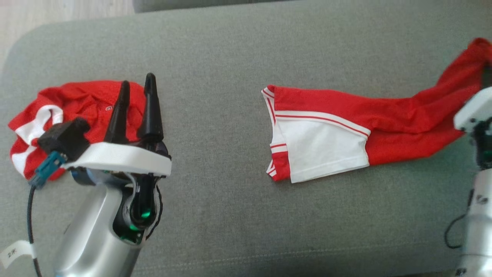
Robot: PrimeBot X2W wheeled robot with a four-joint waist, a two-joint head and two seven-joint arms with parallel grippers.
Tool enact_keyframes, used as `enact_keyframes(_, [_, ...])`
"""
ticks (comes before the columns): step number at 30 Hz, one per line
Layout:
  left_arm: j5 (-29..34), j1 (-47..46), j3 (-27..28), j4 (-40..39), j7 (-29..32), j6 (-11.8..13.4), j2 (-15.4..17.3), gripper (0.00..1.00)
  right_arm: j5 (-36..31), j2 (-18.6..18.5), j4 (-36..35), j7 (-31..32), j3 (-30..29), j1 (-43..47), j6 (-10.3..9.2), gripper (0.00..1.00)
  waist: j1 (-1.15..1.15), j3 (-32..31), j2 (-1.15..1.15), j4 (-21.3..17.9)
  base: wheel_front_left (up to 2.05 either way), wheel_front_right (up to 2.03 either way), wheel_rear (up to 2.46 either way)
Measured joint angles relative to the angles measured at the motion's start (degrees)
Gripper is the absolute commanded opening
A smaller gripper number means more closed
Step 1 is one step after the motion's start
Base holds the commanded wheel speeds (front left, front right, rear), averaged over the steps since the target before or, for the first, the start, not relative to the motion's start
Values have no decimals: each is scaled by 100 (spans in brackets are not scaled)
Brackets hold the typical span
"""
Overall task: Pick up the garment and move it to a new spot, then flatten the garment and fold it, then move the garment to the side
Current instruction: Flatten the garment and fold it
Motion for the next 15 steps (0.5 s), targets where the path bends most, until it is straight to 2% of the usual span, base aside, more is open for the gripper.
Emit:
enact_keyframes(7, [-13, 138, 99, -2, 0, -55, -53, 100, 907, 190, -747, 510, 642, 409, 0, 0, 0, -189, 0, 54, 0, 0, 0])
enact_keyframes(10, [-13, 183, 123, -1, 0, -56, -70, 100, 1697, 199, -727, 510, 1055, 561, 0, 0, 0, -227, 0, 101, 0, 0, 0])
enact_keyframes(12, [-12, 186, 127, -1, 0, -57, -75, 100, 1918, 200, -692, 485, 1198, 617, 0, 0, 0, -235, 0, 114, 0, 0, 0])
enact_keyframes(15, [-12, 187, 130, -1, 0, -58, -87, 100, 2481, 202, -434, 132, 1580, 720, 0, 0, 0, -254, 0, 148, 0, 0, 0])
